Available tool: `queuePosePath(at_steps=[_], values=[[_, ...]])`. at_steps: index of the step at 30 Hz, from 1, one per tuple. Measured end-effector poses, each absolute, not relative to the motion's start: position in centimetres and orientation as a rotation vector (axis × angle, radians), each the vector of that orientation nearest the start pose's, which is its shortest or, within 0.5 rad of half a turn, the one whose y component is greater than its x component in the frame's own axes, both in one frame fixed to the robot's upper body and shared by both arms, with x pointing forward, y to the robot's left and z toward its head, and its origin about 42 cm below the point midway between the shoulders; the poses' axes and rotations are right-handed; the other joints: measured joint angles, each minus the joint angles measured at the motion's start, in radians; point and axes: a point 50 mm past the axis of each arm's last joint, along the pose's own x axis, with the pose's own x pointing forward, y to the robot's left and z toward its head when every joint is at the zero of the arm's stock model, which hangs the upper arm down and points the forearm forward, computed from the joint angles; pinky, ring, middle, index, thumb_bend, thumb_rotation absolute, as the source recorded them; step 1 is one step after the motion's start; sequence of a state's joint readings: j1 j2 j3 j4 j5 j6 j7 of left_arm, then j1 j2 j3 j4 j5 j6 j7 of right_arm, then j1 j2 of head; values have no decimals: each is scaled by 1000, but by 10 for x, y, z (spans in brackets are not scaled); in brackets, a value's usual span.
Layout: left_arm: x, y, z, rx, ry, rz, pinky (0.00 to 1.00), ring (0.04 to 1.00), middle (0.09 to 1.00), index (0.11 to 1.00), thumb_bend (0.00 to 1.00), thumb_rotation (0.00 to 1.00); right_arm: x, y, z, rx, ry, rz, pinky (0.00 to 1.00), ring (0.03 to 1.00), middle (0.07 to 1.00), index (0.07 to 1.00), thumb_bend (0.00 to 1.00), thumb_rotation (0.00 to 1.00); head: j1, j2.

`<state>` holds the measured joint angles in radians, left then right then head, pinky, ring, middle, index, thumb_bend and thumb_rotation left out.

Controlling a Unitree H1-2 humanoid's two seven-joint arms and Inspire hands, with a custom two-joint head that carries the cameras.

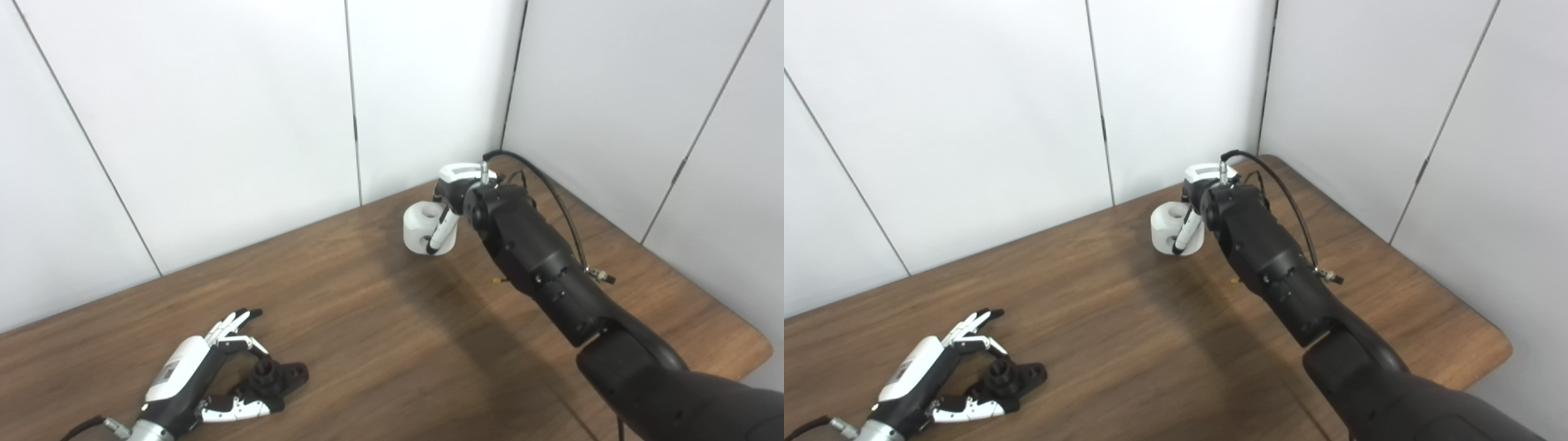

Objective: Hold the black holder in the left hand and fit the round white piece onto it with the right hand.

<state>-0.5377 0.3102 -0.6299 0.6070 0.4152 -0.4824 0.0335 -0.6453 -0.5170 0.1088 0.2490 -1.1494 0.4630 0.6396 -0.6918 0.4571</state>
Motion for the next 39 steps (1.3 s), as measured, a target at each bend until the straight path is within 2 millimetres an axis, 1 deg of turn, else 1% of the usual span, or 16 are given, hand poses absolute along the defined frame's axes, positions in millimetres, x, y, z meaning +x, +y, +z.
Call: queuePosePath(at_steps=[1, 3, 8, 15, 17, 19, 24, 25, 29, 30, 31, 33, 34, 36, 37, 39], values=[[405, 167, 102, 883, -395, -738, 1000, 1000, 955, 482, 524, 54, 459, -352, 271, -1470, 430, -82, 830, 830, 784, 504, 585, 149, 3, 3], [405, 167, 102, 883, -396, -738, 1000, 1000, 955, 482, 523, 54, 458, -350, 268, -1470, 381, -117, 881, 827, 761, 486, 535, 138, 8, 5], [404, 167, 102, 883, -399, -737, 1000, 1000, 954, 482, 524, 54, 454, -351, 259, -1468, 307, -177, 961, 838, 752, 482, 521, 138, 12, 8], [403, 167, 103, 889, -402, -732, 1000, 1000, 953, 483, 523, 53, 452, -350, 257, -1468, 239, -237, 928, 809, 745, 482, 522, 142, 23, 14], [404, 168, 103, 888, -401, -732, 1000, 1000, 953, 483, 523, 53, 451, -350, 257, -1456, 227, -243, 912, 808, 744, 482, 522, 142, 44, 18], [404, 168, 103, 888, -401, -731, 1000, 1000, 954, 483, 524, 54, 448, -349, 257, -1429, 214, -237, 868, 816, 746, 482, 523, 140, 75, 28], [403, 168, 102, 892, -401, -727, 1000, 1000, 954, 483, 524, 54, 438, -333, 264, -1387, 162, -192, 799, 801, 733, 482, 523, 139, 156, 47], [403, 167, 102, 893, -402, -727, 1000, 1000, 952, 483, 524, 54, 437, -329, 267, -1385, 152, -177, 779, 794, 728, 482, 523, 140, 156, 48], [402, 167, 103, 896, -407, -727, 1000, 1000, 950, 483, 524, 55, 430, -306, 286, -1391, 97, -86, 697, 768, 714, 481, 524, 140, 245, 72], [402, 166, 103, 897, -409, -727, 1000, 1000, 951, 483, 524, 55, 428, -301, 290, -1392, 84, -65, 686, 767, 714, 481, 524, 140, 285, 87], [402, 164, 103, 899, -412, -727, 1000, 1000, 951, 483, 524, 55, 426, -296, 293, -1393, 75, -44, 685, 767, 714, 481, 524, 140, 285, 87], [402, 162, 103, 901, -416, -729, 1000, 1000, 955, 483, 524, 55, 420, -287, 301, -1390, 63, 10, 713, 790, 723, 480, 525, 140, 356, 116], [401, 160, 103, 901, -417, -729, 1000, 1000, 954, 483, 524, 55, 418, -283, 303, -1388, 62, 37, 724, 800, 726, 480, 525, 139, 356, 117], [401, 156, 103, 902, -419, -729, 1000, 1000, 956, 483, 524, 56, 415, -275, 309, -1384, 72, 112, 742, 812, 726, 480, 525, 138, 412, 141], [401, 154, 103, 905, -420, -728, 1000, 1000, 957, 483, 524, 56, 413, -272, 312, -1384, 72, 143, 745, 812, 725, 480, 525, 138, 454, 152], [401, 148, 102, 906, -418, -727, 1000, 1000, 965, 482, 524, 57, 407, -266, 316, -1385, 63, 189, 757, 808, 723, 481, 525, 137, 567, 184]])
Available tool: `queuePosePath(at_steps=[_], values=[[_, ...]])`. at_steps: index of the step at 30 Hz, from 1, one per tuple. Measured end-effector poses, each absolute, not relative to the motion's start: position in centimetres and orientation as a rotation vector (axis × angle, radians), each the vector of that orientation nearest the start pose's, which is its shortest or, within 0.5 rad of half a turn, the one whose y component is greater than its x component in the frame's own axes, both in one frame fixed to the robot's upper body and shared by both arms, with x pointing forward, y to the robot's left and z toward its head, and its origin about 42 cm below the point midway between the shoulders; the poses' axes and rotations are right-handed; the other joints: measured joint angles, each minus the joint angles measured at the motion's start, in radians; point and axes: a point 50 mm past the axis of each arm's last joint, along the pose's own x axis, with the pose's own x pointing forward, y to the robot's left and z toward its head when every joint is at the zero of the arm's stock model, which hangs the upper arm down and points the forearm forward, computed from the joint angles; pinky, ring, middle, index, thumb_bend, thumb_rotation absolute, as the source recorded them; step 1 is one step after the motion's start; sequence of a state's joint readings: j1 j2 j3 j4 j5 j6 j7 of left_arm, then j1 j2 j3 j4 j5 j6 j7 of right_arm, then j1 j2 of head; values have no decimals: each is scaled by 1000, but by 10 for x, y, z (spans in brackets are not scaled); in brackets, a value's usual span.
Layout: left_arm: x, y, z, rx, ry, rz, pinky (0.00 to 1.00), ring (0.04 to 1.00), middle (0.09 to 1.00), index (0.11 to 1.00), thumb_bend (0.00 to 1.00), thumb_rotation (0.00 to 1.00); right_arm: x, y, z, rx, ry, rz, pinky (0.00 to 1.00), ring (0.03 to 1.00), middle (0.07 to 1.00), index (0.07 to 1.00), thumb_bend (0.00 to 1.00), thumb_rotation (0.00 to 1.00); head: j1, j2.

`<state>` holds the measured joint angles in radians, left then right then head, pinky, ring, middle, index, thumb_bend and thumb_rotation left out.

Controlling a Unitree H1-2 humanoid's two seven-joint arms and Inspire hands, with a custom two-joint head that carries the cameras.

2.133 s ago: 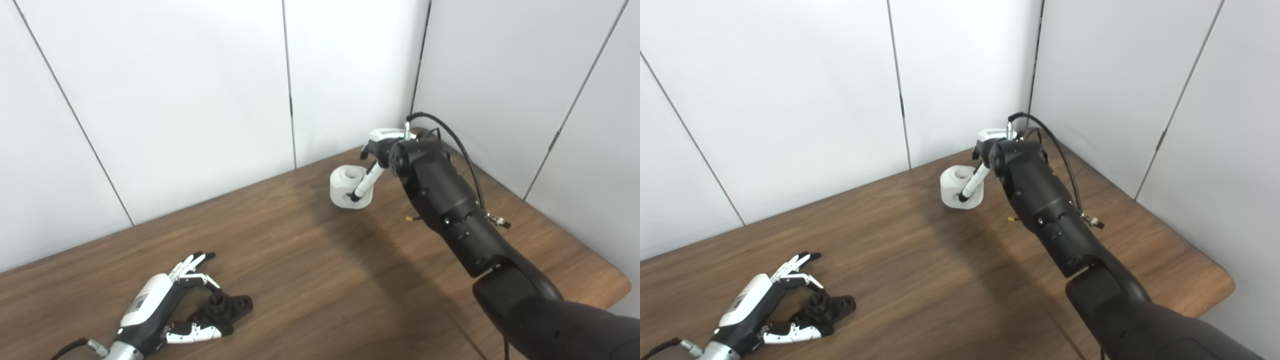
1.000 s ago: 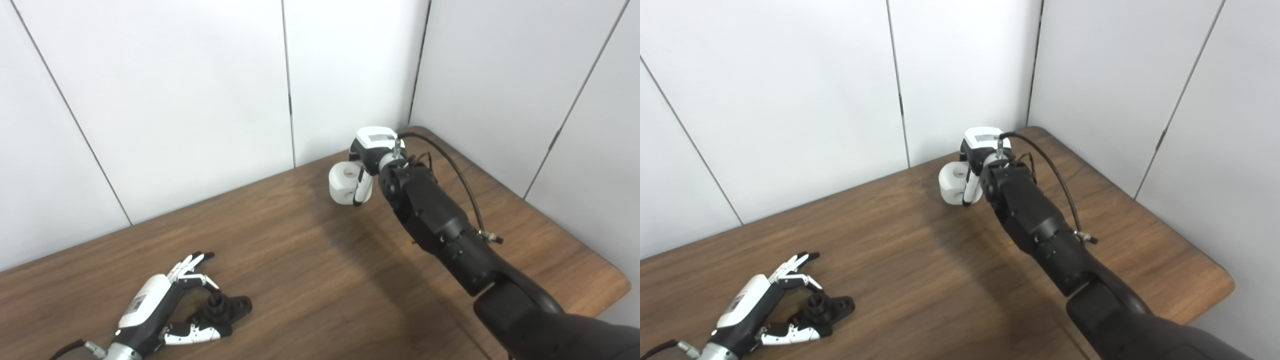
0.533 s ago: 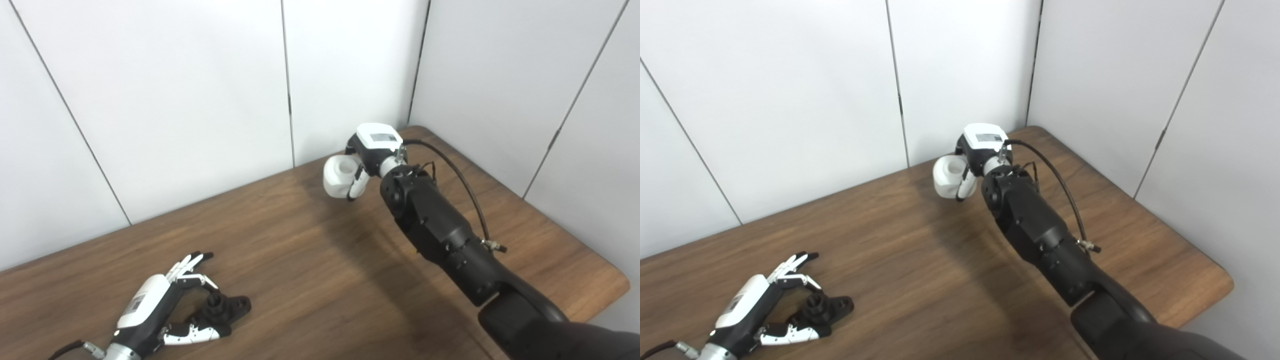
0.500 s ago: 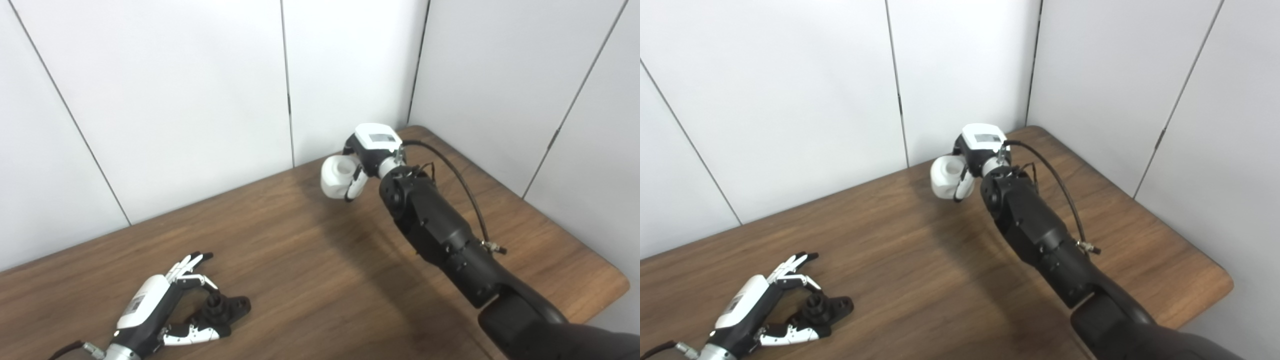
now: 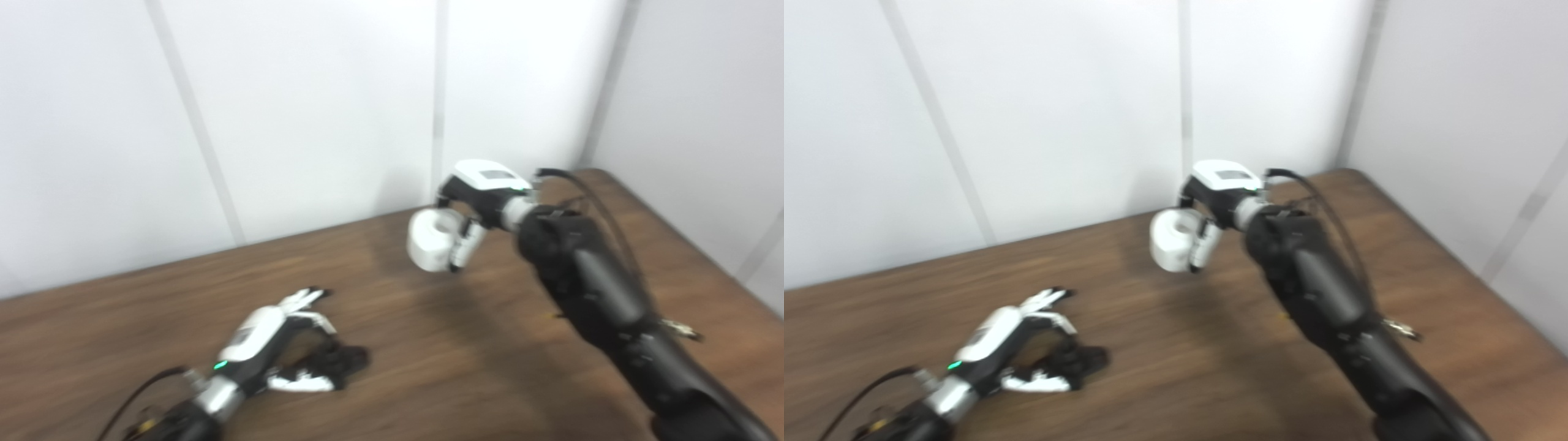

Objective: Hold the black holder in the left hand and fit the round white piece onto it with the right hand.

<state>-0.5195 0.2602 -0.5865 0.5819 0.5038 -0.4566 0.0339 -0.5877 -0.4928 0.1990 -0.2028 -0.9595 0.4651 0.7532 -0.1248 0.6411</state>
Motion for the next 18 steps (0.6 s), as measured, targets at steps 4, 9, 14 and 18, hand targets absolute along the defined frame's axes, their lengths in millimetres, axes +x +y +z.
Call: queuePosePath(at_steps=[4, 9, 14, 18], values=[[400, 136, 101, 902, -402, -720, 1000, 1000, 972, 482, 524, 58, 401, -254, 328, -1382, 21, 266, 754, 799, 724, 482, 524, 135, 76, 19], [402, 121, 101, 899, -388, -716, 1000, 1000, 973, 482, 524, 58, 398, -252, 335, -1373, -18, 324, 712, 776, 720, 481, 524, 134, 128, 37], [402, 113, 101, 891, -380, -710, 1000, 1000, 970, 481, 524, 58, 391, -244, 340, -1362, -61, 386, 681, 764, 722, 481, 524, 133, 151, 52], [401, 105, 102, 883, -376, -709, 1000, 1000, 973, 481, 524, 59, 387, -241, 342, -1353, -83, 411, 684, 762, 717, 481, 524, 133, 148, 55]])
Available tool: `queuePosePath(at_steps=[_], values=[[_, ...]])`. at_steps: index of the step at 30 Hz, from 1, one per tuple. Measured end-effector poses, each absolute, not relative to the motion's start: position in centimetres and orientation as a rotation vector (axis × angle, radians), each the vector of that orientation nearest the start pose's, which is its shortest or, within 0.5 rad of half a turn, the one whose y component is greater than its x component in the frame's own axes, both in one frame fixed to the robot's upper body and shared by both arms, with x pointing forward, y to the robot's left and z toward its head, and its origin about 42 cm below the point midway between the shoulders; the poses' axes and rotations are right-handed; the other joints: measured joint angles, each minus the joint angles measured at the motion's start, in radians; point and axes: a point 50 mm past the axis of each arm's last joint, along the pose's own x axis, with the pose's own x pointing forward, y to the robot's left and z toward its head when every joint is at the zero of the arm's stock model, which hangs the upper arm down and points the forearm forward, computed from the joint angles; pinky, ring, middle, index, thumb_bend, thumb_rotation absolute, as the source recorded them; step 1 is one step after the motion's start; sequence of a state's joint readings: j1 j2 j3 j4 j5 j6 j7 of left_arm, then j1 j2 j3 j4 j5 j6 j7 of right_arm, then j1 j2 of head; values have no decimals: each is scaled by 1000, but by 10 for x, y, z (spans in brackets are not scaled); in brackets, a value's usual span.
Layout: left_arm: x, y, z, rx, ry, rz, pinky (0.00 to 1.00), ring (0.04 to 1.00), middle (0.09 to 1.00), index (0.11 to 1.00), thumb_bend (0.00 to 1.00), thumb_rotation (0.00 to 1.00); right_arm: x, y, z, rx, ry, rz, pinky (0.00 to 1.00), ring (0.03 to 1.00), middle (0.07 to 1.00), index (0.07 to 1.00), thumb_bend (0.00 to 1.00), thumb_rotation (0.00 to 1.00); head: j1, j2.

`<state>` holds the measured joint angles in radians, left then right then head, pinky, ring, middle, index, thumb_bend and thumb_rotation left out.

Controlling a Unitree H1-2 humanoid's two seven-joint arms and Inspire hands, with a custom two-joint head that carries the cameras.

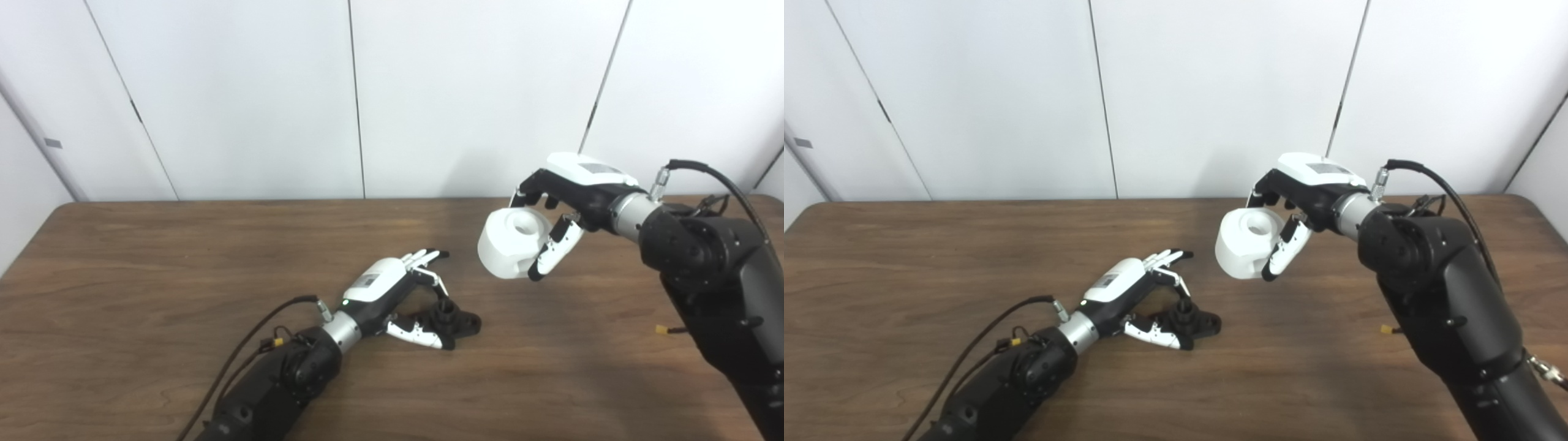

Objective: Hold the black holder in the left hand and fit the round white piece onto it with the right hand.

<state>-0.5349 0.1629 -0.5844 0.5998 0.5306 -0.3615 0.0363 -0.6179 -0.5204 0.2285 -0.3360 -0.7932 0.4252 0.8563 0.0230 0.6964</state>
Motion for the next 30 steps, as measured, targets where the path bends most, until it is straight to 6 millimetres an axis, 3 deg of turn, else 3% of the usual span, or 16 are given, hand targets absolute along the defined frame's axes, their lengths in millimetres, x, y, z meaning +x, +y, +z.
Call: queuePosePath(at_steps=[4, 13, 22, 30], values=[[402, 104, 101, 883, -375, -711, 1000, 1000, 973, 481, 524, 59, 385, -231, 341, -1339, -99, 436, 729, 783, 718, 481, 524, 134, -14, 8], [402, 102, 102, 887, -380, -714, 1000, 1000, 972, 482, 524, 59, 384, -196, 334, -1352, -142, 518, 687, 783, 721, 479, 524, 138, -18, 15], [401, 101, 102, 887, -382, -713, 1000, 1000, 966, 482, 524, 59, 382, -183, 328, -1351, -138, 535, 750, 821, 728, 480, 524, 136, -17, 20], [400, 100, 103, 887, -379, -709, 1000, 1000, 963, 481, 524, 58, 379, -179, 321, -1354, -129, 553, 722, 806, 731, 480, 525, 137, -22, 28]])
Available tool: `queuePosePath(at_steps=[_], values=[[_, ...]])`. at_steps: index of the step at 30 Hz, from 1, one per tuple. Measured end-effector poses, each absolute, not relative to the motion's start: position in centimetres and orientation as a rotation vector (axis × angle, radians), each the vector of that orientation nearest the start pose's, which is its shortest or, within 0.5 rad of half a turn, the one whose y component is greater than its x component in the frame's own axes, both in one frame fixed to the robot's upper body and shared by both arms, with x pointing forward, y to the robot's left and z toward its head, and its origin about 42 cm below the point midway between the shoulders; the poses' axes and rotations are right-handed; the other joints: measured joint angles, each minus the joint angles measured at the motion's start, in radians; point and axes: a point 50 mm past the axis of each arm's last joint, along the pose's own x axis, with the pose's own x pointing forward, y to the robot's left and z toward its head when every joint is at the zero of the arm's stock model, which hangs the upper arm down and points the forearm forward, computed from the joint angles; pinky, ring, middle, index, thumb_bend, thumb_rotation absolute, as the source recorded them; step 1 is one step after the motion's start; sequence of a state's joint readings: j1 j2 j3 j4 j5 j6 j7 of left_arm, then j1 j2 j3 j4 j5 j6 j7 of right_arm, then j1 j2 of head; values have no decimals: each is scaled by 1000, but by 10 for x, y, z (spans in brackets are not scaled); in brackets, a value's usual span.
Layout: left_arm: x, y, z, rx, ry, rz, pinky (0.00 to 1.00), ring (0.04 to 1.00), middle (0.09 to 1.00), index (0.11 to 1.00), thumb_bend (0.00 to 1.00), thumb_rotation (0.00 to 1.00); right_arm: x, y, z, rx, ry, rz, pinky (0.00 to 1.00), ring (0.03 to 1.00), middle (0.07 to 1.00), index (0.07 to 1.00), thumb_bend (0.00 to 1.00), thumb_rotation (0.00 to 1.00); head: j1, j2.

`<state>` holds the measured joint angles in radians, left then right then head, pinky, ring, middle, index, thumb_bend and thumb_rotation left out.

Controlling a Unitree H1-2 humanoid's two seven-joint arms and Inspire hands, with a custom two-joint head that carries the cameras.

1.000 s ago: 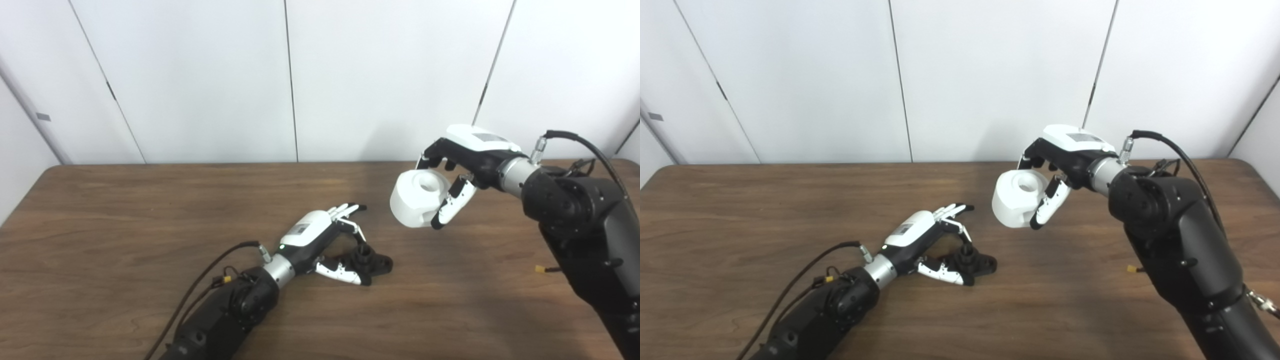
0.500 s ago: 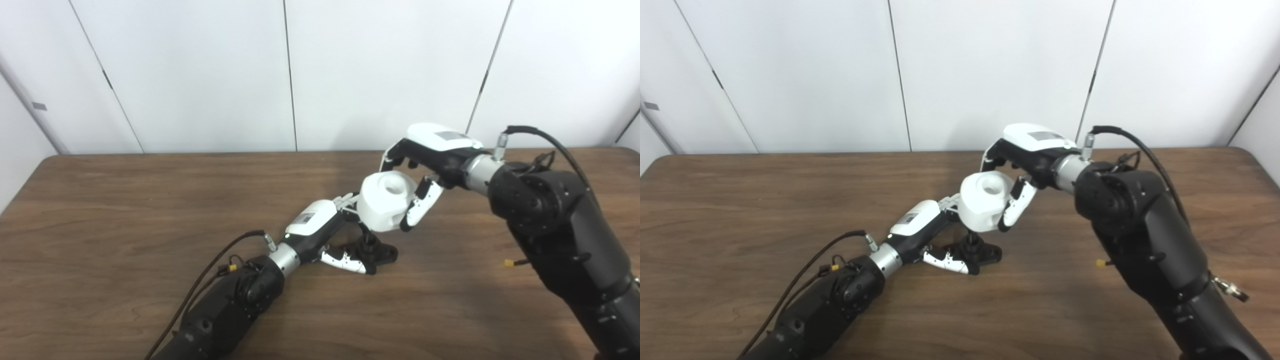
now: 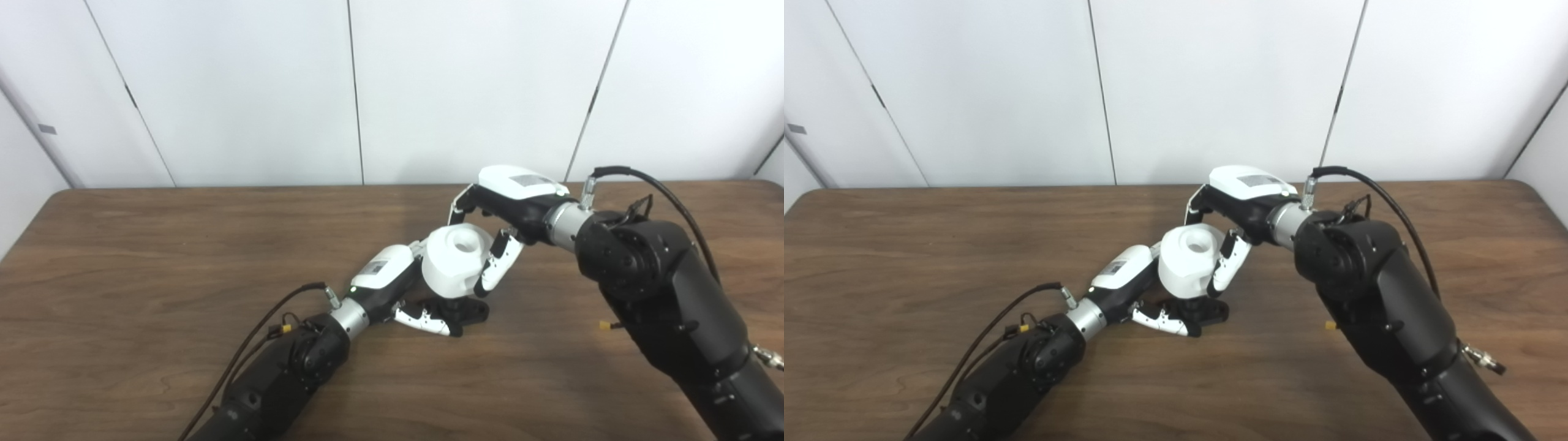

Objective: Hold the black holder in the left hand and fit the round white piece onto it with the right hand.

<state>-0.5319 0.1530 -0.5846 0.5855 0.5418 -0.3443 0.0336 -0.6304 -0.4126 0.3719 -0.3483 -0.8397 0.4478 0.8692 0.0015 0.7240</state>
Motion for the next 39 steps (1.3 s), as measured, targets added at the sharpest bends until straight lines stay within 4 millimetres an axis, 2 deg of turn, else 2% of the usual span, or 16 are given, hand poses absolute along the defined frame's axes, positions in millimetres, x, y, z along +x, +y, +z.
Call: queuePosePath(at_steps=[10, 20, 32, 39], values=[[396, 99, 104, 884, -371, -697, 1000, 1000, 966, 481, 524, 60, 374, -179, 305, -1381, -91, 582, 708, 799, 734, 480, 525, 137, 0, 12], [392, 99, 104, 882, -364, -686, 1000, 1000, 968, 481, 524, 59, 375, -179, 300, -1397, -85, 598, 693, 809, 748, 480, 526, 138, 2, 25], [390, 99, 104, 882, -357, -681, 1000, 1000, 959, 481, 524, 60, 379, -178, 292, -1372, -77, 600, 754, 819, 757, 481, 525, 138, 14, 32], [390, 99, 104, 881, -355, -678, 1000, 1000, 948, 481, 524, 60, 379, -171, 287, -1350, -81, 611, 751, 820, 749, 482, 525, 139, 20, 37]])
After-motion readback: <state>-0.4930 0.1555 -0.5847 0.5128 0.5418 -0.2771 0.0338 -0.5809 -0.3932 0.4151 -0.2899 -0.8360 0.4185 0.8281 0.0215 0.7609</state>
